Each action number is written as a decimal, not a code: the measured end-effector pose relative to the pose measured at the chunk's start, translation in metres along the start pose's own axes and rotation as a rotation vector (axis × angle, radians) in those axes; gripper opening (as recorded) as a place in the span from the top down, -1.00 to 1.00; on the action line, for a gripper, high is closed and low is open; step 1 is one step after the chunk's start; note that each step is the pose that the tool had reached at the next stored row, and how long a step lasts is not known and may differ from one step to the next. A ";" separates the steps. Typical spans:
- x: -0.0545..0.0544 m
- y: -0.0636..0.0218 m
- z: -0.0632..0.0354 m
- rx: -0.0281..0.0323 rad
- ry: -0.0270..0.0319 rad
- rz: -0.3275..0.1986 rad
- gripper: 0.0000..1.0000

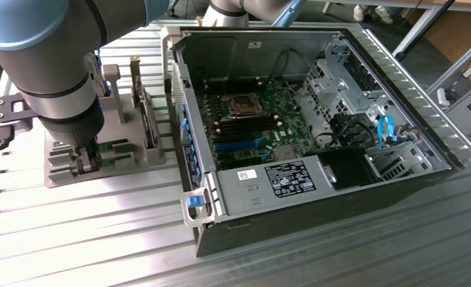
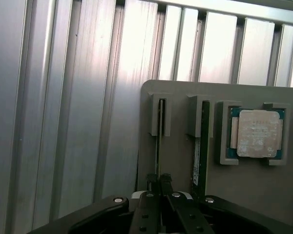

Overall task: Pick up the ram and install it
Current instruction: 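Pick up the ram and move it above insertion slot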

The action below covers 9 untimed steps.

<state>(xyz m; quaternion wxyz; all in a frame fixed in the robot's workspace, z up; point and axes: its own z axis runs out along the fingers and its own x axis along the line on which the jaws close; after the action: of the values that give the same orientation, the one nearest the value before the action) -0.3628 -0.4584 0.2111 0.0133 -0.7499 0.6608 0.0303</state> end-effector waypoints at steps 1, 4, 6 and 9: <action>0.000 0.0000 -0.0015 0.0000 0.0001 0.000 0.77; 0.000 0.0001 -0.0057 0.0000 0.0001 0.000 0.77; -0.001 0.0002 -0.0084 0.0000 0.0001 0.000 0.77; -0.001 0.0003 -0.0155 0.0001 -0.0001 0.000 0.77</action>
<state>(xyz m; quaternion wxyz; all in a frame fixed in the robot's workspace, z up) -0.3627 -0.4584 0.2267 0.0134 -0.7499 0.6607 0.0303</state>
